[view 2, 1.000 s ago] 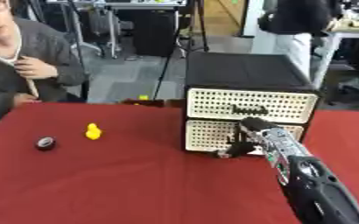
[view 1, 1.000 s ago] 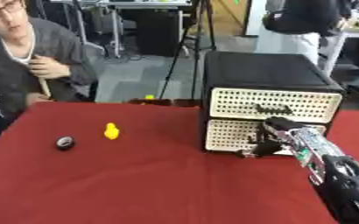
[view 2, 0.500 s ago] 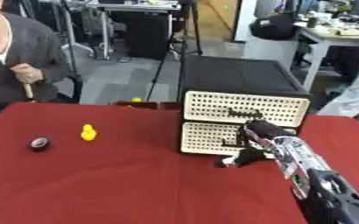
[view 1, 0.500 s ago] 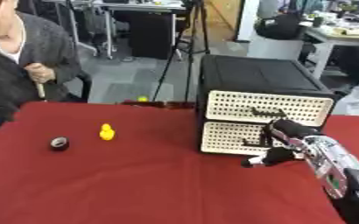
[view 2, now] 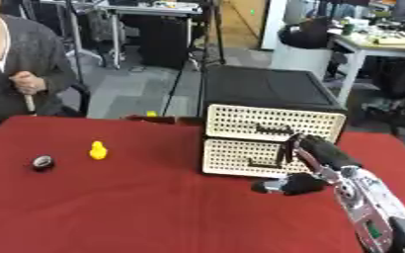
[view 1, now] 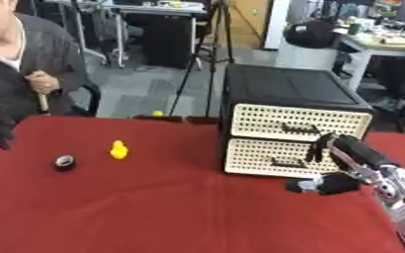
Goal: Pick up objects from table and place into drawer.
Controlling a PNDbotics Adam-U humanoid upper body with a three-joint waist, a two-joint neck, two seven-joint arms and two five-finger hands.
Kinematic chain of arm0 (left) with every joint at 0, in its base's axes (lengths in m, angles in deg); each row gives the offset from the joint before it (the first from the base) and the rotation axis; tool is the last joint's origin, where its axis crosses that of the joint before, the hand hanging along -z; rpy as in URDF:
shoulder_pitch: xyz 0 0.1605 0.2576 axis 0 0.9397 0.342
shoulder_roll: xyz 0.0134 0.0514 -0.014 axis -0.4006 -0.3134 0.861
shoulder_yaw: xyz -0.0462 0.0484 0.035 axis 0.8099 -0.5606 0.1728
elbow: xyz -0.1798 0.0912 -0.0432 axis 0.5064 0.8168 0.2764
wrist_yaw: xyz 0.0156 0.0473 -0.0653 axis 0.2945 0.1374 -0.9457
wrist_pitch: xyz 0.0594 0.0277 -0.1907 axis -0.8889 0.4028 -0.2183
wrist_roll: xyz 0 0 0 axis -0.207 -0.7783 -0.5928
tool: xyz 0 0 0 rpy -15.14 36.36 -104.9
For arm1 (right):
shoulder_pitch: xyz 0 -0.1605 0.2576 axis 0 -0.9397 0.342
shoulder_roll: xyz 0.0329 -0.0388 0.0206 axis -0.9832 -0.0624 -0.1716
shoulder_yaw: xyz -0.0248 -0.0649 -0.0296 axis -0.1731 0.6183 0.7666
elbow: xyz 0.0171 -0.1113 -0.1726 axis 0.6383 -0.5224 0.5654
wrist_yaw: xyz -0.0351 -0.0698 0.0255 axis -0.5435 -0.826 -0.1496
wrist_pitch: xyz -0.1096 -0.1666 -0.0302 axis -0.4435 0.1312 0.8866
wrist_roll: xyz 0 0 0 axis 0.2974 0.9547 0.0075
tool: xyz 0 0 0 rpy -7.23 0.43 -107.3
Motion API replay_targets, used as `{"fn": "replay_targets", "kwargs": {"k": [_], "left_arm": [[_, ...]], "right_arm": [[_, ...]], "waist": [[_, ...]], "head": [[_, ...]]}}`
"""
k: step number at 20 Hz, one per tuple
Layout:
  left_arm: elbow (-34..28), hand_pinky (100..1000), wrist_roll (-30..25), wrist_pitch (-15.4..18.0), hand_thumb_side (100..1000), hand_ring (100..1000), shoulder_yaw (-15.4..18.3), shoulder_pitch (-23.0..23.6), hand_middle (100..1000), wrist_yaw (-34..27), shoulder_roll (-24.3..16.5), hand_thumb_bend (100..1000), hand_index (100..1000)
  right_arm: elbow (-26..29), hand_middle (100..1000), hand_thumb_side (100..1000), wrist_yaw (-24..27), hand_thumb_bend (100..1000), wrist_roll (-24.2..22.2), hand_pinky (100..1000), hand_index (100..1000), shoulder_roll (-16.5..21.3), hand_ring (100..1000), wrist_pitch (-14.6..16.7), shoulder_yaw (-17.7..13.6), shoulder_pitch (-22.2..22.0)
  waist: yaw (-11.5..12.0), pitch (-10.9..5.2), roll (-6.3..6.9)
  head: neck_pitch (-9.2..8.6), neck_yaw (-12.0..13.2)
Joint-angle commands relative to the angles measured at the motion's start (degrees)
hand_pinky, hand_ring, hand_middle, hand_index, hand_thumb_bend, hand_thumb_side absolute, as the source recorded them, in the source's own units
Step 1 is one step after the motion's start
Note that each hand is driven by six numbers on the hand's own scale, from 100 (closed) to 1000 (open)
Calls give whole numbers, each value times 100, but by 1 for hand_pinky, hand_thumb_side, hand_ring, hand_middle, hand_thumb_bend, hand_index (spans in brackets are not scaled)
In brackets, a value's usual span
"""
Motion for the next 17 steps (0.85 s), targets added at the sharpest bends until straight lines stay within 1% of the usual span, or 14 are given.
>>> {"fn": "replay_targets", "kwargs": {"k": [1,3,7,8,9,10,11,12,13,14,17], "left_arm": [[-183,508,-48,129,792,581,101,73,627,-86,-250,100,833],[-226,509,-81,209,797,581,136,208,628,-110,-258,100,833],[-303,509,-169,352,806,585,171,407,634,-140,-238,100,832],[-323,509,-191,381,809,586,177,450,636,-150,-228,100,832],[-341,509,-215,405,810,586,183,483,636,-159,-217,100,832],[-360,509,-244,429,815,586,187,517,638,-167,-201,104,831],[-379,509,-278,451,816,586,196,554,638,-173,-184,105,831],[-399,509,-304,468,817,585,212,591,638,-176,-167,106,831],[-417,508,-323,477,818,585,229,622,638,-177,-150,107,831],[-434,508,-335,477,818,584,244,646,637,-178,-128,110,831],[-497,508,-364,450,821,583,282,713,636,-173,-52,114,832]], "right_arm": [[626,501,805,355,823,266,396,627,249,245,-60,-87,-112],[881,524,825,555,811,461,428,649,256,321,-143,-80,-248],[1136,568,849,966,778,866,538,676,208,454,-211,-64,-471],[1161,578,850,1068,773,965,567,682,183,473,-205,-60,-521],[1177,592,832,1166,770,1058,603,693,163,498,-194,-57,-571],[1184,604,850,1266,763,1141,626,700,143,514,-183,-55,-624],[1187,609,849,1368,760,1214,636,705,129,521,-168,-53,-671],[1184,635,842,1472,760,1263,675,723,114,550,-154,-48,-712],[1181,643,840,1576,761,1289,686,726,107,559,-140,-47,-743],[1180,663,837,1682,761,1302,717,741,100,580,-130,-54,-771],[1200,683,824,1998,766,1281,738,765,81,588,-102,-77,-817]], "waist": [[-30,-59,28],[-58,-55,36],[-72,-45,61],[-77,-41,64],[-77,-38,65],[-72,-33,67],[-65,-29,68],[-63,-22,69],[-66,-18,69],[-66,-15,68],[-46,-5,69]], "head": [[-9,46],[-28,62],[-25,89],[-28,91],[-33,93],[-40,102],[-43,110],[-45,118],[-45,120],[-50,119],[-58,140]]}}
